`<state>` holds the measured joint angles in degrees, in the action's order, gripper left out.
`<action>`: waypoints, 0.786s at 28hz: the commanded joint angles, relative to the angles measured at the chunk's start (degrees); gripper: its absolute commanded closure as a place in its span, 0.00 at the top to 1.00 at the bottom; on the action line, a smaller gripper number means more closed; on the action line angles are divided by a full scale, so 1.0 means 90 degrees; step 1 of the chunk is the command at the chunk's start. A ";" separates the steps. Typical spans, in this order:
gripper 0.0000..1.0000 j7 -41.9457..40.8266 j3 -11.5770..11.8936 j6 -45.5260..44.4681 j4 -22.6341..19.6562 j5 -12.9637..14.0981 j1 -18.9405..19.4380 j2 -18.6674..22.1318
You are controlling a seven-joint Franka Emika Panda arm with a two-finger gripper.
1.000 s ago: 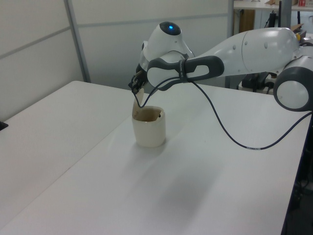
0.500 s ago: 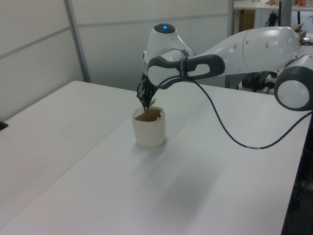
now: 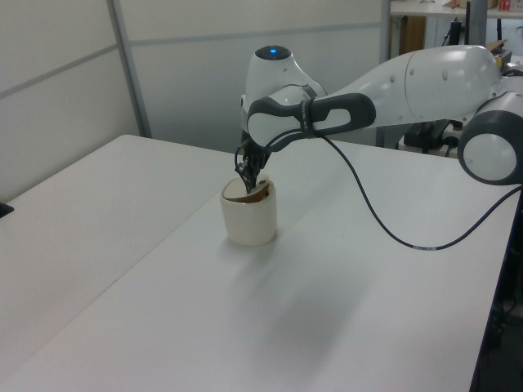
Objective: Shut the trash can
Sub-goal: 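Press the lid down onto the can rim with the gripper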
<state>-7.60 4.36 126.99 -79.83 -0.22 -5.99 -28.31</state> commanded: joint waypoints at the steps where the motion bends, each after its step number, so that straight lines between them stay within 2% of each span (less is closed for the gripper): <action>1: 0.00 -0.0201 0.0043 -0.0086 -0.0104 -0.0074 -0.0018 0.0031; 22: 0.00 -0.0581 0.0043 -0.0096 -0.0426 -0.0084 -0.0194 -0.0047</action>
<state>-10.80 4.52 126.97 -81.36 -0.21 -7.30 -28.76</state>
